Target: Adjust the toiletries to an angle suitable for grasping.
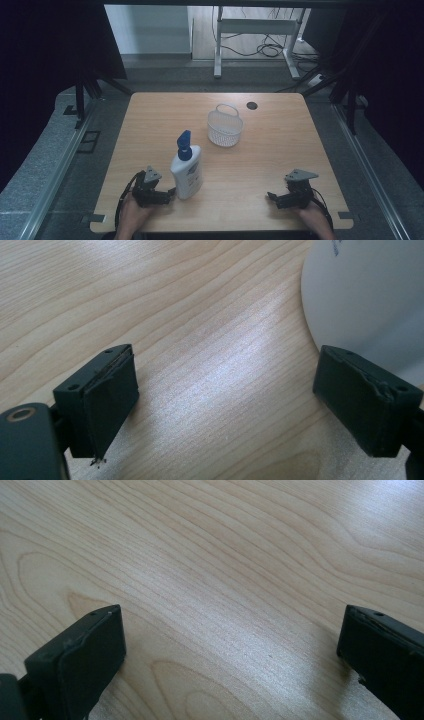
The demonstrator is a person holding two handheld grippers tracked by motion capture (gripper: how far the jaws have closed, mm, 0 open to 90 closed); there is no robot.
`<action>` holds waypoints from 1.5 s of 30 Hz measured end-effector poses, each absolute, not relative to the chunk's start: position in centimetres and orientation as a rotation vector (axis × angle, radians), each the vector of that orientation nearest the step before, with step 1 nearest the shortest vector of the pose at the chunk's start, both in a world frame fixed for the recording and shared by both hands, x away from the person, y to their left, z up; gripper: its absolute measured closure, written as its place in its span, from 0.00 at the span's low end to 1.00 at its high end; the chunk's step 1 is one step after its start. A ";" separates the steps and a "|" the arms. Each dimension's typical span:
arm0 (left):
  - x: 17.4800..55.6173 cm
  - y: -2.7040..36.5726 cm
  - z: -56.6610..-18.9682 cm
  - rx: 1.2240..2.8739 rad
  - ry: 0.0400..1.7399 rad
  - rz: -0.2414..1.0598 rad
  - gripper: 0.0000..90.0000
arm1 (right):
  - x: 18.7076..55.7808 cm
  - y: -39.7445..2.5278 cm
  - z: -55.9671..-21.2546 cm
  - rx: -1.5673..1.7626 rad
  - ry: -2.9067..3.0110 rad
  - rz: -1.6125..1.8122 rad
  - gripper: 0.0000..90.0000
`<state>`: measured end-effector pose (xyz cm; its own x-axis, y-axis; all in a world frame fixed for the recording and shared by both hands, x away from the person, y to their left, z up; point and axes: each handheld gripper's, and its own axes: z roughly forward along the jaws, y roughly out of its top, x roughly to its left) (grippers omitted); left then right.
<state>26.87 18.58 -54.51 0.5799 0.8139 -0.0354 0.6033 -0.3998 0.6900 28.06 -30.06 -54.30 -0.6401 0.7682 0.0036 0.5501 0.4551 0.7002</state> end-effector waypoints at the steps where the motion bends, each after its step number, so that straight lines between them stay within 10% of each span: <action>1: 26.9 18.6 -54.5 2.142 1.123 0.406 0.11 | 28.1 -30.1 -54.3 1.124 2.396 0.981 0.00; 32: 26.9 17.9 -52.8 2.128 1.104 0.430 0.31 | 28.1 -30.1 -54.3 1.118 2.400 0.981 0.00; 45: 26.8 17.1 -52.1 2.155 1.037 0.349 0.96 | 28.1 -30.1 -54.3 1.117 2.401 0.982 0.00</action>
<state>26.78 17.09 -52.15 0.6416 0.7648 -0.0591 0.5733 -0.4269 0.6993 28.10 -30.12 -54.29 -0.6452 0.7640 0.0028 0.5471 0.4595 0.6997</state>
